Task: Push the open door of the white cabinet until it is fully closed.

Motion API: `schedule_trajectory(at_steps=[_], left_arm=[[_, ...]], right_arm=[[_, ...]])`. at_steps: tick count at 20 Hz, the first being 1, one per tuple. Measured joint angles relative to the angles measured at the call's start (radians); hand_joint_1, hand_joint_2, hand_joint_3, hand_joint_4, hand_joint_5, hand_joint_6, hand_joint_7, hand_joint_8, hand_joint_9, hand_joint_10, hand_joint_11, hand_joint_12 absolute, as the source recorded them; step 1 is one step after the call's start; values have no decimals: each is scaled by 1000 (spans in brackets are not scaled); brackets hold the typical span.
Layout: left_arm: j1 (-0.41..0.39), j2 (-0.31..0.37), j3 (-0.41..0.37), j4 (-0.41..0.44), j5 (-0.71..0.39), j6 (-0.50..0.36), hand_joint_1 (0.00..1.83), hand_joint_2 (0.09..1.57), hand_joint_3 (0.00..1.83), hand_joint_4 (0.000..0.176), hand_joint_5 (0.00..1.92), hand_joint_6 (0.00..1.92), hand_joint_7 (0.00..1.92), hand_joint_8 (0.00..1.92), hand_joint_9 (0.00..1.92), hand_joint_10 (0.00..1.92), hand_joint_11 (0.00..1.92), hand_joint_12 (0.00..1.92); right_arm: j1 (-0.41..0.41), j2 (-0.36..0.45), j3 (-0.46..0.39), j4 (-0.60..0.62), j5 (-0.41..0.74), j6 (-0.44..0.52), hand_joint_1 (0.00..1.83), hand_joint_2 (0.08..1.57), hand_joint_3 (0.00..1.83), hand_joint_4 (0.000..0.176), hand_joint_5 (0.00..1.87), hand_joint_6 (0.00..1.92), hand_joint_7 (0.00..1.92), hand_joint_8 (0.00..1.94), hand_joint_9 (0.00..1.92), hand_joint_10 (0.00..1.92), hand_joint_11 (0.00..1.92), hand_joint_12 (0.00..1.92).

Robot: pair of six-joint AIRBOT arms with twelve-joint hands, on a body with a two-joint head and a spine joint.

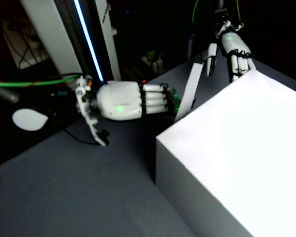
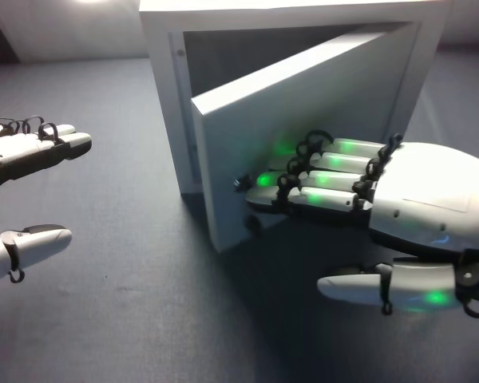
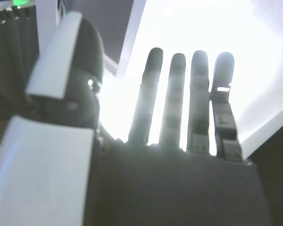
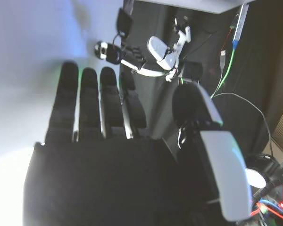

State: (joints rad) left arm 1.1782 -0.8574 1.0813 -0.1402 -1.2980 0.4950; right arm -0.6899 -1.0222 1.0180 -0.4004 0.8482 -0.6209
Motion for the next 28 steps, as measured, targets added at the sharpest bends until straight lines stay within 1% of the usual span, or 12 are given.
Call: schedule_trajectory(at_steps=[1, 3, 4, 5, 7, 9, 12, 15, 17, 19, 25, 28], left_arm=[[0, 0, 0, 1, 0, 0, 514, 1277, 2, 0, 236, 0, 187, 1, 240, 1, 0, 1149], [0, 0, 0, 0, -2, 0, 495, 1278, 1, 0, 234, 0, 195, 1, 235, 5, 0, 1080], [0, 0, 0, 0, -3, 0, 508, 1270, 0, 0, 235, 0, 196, 1, 228, 3, 0, 1054], [0, 0, 0, 0, -3, 1, 496, 1268, 0, 0, 233, 0, 190, 2, 213, 5, 0, 986], [0, 0, 0, 0, -3, 0, 518, 1257, 0, 0, 241, 3, 201, 6, 213, 6, 0, 977], [0, 0, 0, 0, -4, 0, 537, 1251, 0, 0, 243, 1, 195, 1, 212, 3, 0, 989], [0, 0, 0, -6, -3, 0, 545, 1260, 1, 0, 218, 1, 171, 1, 203, 1, 0, 1035], [0, 0, 0, -2, -4, 0, 557, 1256, 0, 0, 242, 5, 188, 4, 215, 4, 0, 1042], [0, 0, 0, -4, -4, 0, 539, 1260, 1, 0, 232, 1, 178, 1, 211, 1, 0, 1033], [0, 0, 0, -3, -4, 1, 567, 1254, 0, 0, 250, 4, 192, 4, 227, 5, 0, 1063], [0, 0, 0, -4, -4, 1, 526, 1263, 2, 0, 225, 1, 169, 2, 202, 3, 0, 1062], [5, 0, 0, -8, -15, 0, 534, 1265, 1, 0, 231, 1, 175, 1, 200, 1, 0, 972]], right_arm=[[0, -10, 9, 8, -2, 1, 425, 1355, 0, 0, 158, 21, 153, 3, 55, 108, 0, 322], [11, -21, 22, 23, -21, -3, 453, 1340, 0, 0, 158, 10, 140, 1, 68, 90, 0, 341], [14, -24, 24, 40, -24, -5, 413, 1354, 0, 0, 122, 6, 110, 1, 51, 61, 0, 164], [15, -27, 28, 52, -23, -14, 447, 1338, 1, 0, 159, 4, 161, 0, 111, 54, 0, 414], [22, -35, 32, 61, -37, -36, 451, 1319, 0, 0, 132, 4, 179, 1, 147, 42, 0, 653], [34, -50, 43, 87, -45, -56, 458, 1323, 3, 0, 62, 1, 78, 7, 70, 13, 0, 346], [43, -63, 54, 111, -62, -78, 280, 1382, 5, 0, 26, 2, 12, 1, 16, 3, 0, 69], [48, -67, 57, 140, -69, -101, 256, 1387, 0, 0, 1, 0, 0, 0, 10, 1, 14, 24], [48, -68, 57, 157, -73, -114, 343, 1366, 3, 0, 18, 1, 0, 0, 5, 0, 0, 202], [48, -68, 57, 162, -74, -117, 284, 1377, 5, 0, 14, 7, 0, 0, 0, 0, 0, 17], [48, -67, 47, 163, -76, -118, 354, 1368, 0, 0, 33, 12, 1, 0, 30, 12, 38, 27], [48, -47, 13, 117, -53, -113, 402, 1355, 0, 0, 99, 4, 111, 3, 130, 13, 0, 585]])
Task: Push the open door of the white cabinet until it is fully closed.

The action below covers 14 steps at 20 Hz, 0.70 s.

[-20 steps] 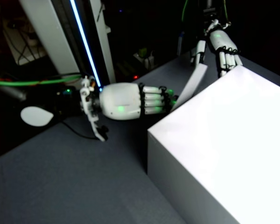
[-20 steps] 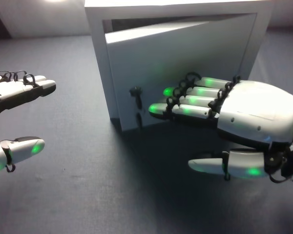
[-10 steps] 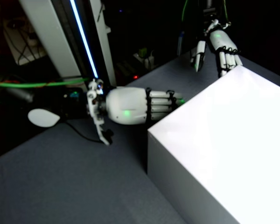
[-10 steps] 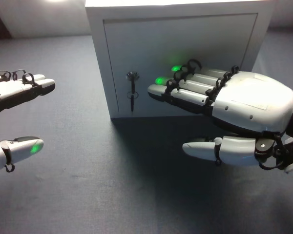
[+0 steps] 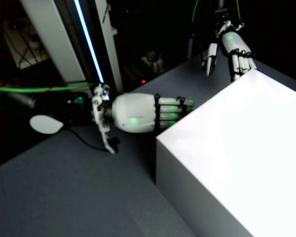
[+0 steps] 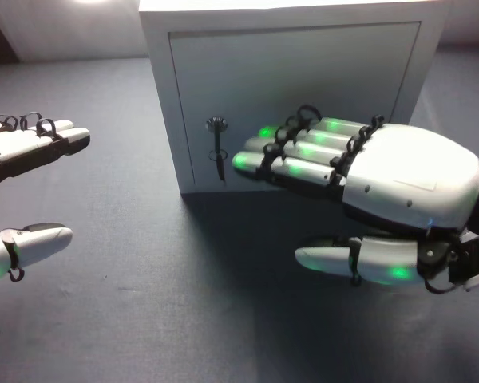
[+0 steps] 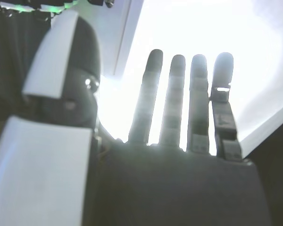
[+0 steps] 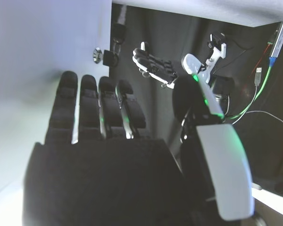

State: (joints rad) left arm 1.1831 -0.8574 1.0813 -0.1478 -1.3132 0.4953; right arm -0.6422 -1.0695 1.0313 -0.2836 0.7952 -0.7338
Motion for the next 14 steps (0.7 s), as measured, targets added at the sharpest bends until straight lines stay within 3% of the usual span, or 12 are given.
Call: schedule_trajectory(at_steps=[1, 2, 3, 5, 8, 12, 14], left_arm=[[4, 0, 0, -2, -5, 0, 542, 1261, 0, 0, 241, 3, 183, 3, 209, 4, 0, 975], [4, 0, 0, -3, -4, 0, 534, 1264, 1, 0, 243, 3, 181, 1, 205, 2, 0, 985], [4, 0, 0, -2, -7, 0, 538, 1262, 0, 0, 246, 2, 187, 2, 210, 3, 0, 998], [4, 0, 0, -6, -9, 1, 564, 1252, 0, 0, 254, 2, 206, 4, 231, 7, 0, 1063], [10, 1, -9, -14, -27, 0, 594, 1249, 0, 0, 281, 6, 235, 7, 264, 12, 0, 1111], [42, 8, -19, -45, -60, 0, 620, 1248, 0, 0, 268, 0, 224, 0, 268, 6, 0, 1154], [45, 10, -19, -56, -80, 1, 676, 1241, 0, 0, 273, 6, 207, 4, 232, 5, 0, 1060]], right_arm=[[0, 3, -4, -6, 16, 8, 419, 1335, 0, 0, 103, 4, 162, 12, 184, 29, 0, 817], [0, 10, -9, -11, 36, 34, 449, 1342, 0, 0, 138, 11, 201, 12, 204, 30, 0, 889], [-8, 23, -15, -23, 58, 53, 425, 1363, 2, 0, 143, 7, 184, 4, 186, 18, 0, 797], [-37, 47, -31, -28, 95, 70, 379, 1387, 7, 0, 165, 9, 179, 1, 181, 13, 0, 885], [-86, 101, -66, -29, 147, 87, 221, 1419, 8, 0, 168, 5, 184, 5, 222, 31, 0, 1168], [-156, 195, -116, 2, 246, 89, 285, 1391, 0, 0, 194, 12, 231, 10, 263, 55, 0, 1137], [-208, 253, -151, 67, 301, 51, 333, 1381, 0, 0, 201, 11, 225, 4, 272, 62, 0, 1285]])
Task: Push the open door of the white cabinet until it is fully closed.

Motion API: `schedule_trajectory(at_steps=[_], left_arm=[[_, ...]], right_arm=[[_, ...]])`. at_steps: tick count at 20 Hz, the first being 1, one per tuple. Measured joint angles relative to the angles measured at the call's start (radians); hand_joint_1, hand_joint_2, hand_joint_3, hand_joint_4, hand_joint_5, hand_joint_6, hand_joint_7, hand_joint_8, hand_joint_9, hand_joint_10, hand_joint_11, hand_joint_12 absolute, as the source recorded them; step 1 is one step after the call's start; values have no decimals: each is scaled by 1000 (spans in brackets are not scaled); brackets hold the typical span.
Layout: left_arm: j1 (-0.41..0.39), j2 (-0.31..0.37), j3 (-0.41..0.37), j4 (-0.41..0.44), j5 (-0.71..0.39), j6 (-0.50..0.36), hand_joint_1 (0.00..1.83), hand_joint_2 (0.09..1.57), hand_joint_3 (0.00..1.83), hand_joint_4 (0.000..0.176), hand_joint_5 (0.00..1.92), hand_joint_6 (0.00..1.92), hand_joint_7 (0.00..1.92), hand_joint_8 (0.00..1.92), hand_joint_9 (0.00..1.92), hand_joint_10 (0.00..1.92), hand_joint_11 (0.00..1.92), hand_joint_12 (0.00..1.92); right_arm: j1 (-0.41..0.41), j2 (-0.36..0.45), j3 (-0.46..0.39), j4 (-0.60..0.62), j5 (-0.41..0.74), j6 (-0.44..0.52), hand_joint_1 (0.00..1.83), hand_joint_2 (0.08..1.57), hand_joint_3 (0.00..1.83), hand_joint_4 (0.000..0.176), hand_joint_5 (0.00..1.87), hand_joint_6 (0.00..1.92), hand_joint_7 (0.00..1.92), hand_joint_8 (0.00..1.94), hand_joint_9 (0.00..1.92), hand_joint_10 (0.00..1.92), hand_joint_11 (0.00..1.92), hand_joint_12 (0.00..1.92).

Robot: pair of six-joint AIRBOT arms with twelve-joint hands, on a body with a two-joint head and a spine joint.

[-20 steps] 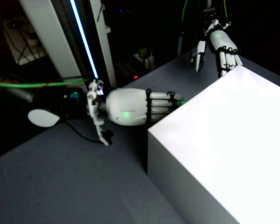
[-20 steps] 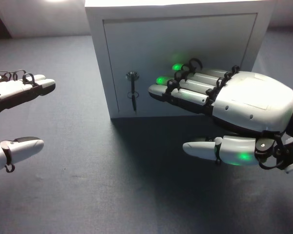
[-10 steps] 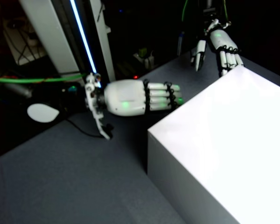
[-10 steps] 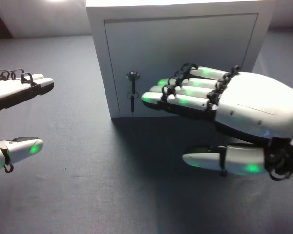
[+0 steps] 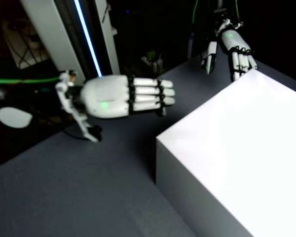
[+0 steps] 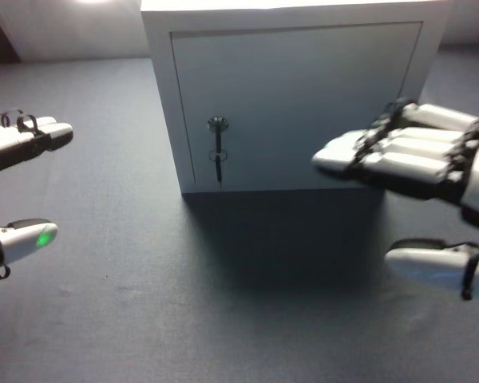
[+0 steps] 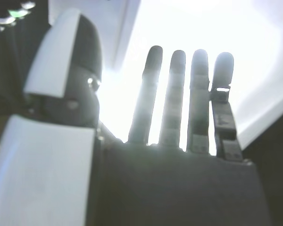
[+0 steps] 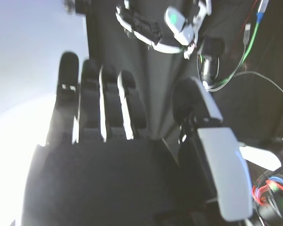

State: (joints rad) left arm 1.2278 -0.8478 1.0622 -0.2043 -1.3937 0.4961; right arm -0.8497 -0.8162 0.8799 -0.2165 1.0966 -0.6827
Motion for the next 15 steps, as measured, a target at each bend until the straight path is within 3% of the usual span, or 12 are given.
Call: schedule_trajectory(at_steps=[2, 4, 5, 6, 8, 10, 12, 13, 14, 15], left_arm=[[0, 2, -4, 4, -13, 1, 673, 1241, 0, 0, 256, 1, 185, 2, 203, 3, 0, 983], [1, 3, -5, 0, -23, 4, 714, 1230, 0, 0, 229, 0, 124, 0, 136, 2, 0, 872], [1, 3, -5, -4, -33, 5, 702, 1223, 0, 0, 206, 0, 63, 2, 80, 4, 0, 740], [1, 3, -5, -9, -38, 6, 706, 1209, 0, 0, 181, 0, 29, 1, 49, 1, 0, 678], [1, 3, -6, -18, -52, 14, 583, 1207, 0, 6, 59, 0, 0, 0, 2, 0, 0, 430], [1, 5, -12, -27, -75, 20, 508, 1214, 1, 2, 1, 0, 0, 0, 0, 0, 0, 212], [1, 5, -13, -43, -97, 27, 364, 1193, 0, 0, 0, 0, 0, 0, 0, 0, 0, 264], [1, 6, -15, -52, -103, 32, 339, 1195, 0, 9, 0, 0, 0, 0, 0, 0, 0, 52], [5, 11, -19, -60, -112, 35, 311, 1198, 1, 23, 0, 0, 0, 0, 0, 0, 0, 10], [10, 16, -19, -61, -122, 39, 251, 1191, 0, 22, 0, 0, 0, 0, 0, 0, 0, 1]], right_arm=[[-44, 46, -24, 38, 45, -34, 220, 1408, 6, 0, 95, 0, 154, 0, 201, 35, 0, 1205], [-102, 85, -47, 116, 95, -83, 97, 1405, 1, 0, 30, 5, 16, 0, 19, 4, 0, 489], [-129, 103, -58, 150, 117, -102, 131, 1382, 0, 0, 5, 1, 5, 0, 8, 2, 0, 231], [-152, 117, -65, 173, 138, -117, 193, 1351, 2, 0, 0, 0, 66, 4, 76, 28, 0, 611], [-204, 142, -80, 243, 196, -154, 69, 1335, 0, 0, 0, 0, 2, 0, 2, 0, 0, 60], [-262, 163, -92, 323, 252, -189, 47, 1323, 0, 0, 0, 0, 0, 0, 0, 0, 0, 1], [-341, 188, -101, 401, 327, -212, 202, 1315, 0, 0, 0, 0, 0, 0, 0, 0, 0, 0], [-374, 194, -103, 435, 359, -214, 243, 1297, 0, 6, 0, 0, 0, 0, 0, 0, 0, 0], [-409, 198, -105, 481, 389, -214, 274, 1296, 0, 16, 0, 0, 0, 0, 0, 0, 0, 0], [-438, 201, -107, 517, 418, -215, 238, 1297, 0, 11, 0, 0, 0, 0, 0, 0, 0, 0]])
